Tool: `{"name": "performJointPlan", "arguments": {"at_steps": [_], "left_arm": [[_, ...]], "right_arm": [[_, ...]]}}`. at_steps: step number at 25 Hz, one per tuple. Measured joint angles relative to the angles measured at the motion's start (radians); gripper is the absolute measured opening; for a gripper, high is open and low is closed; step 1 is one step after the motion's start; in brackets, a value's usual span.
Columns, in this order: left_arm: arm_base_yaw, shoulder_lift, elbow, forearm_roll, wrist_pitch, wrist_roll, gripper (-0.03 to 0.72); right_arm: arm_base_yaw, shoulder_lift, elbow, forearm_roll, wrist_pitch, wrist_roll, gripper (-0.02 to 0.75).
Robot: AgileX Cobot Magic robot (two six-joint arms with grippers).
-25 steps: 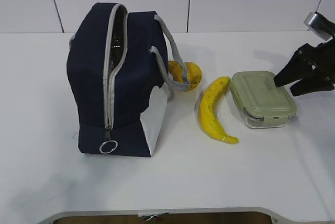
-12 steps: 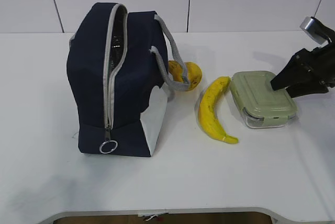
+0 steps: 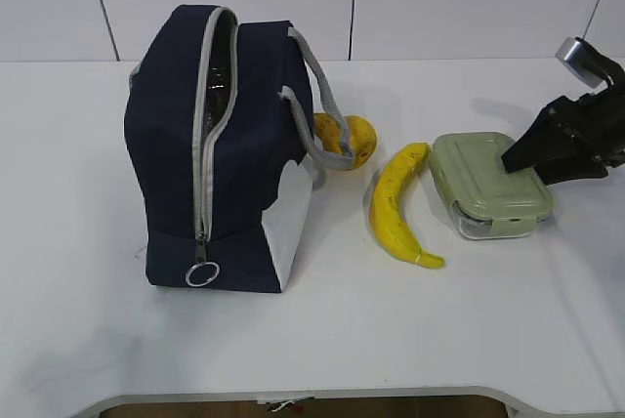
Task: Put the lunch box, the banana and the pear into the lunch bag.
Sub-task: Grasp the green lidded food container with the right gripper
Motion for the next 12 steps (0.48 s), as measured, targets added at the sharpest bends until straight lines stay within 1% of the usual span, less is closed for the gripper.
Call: {"name": "performJointPlan", "arguments": {"at_steps": [7, 12], "left_arm": [[0.0, 0.0, 0.0, 0.0, 0.0, 0.0, 0.243], [0.0, 0.0, 0.0, 0.0, 0.0, 0.0, 0.243]], "right_arm": [[0.0, 0.043, -0.015, 0.033, 0.0, -0.002, 0.526], [0.0, 0.049, -0.02, 0.049, 0.002, -0.002, 0.489]]}}
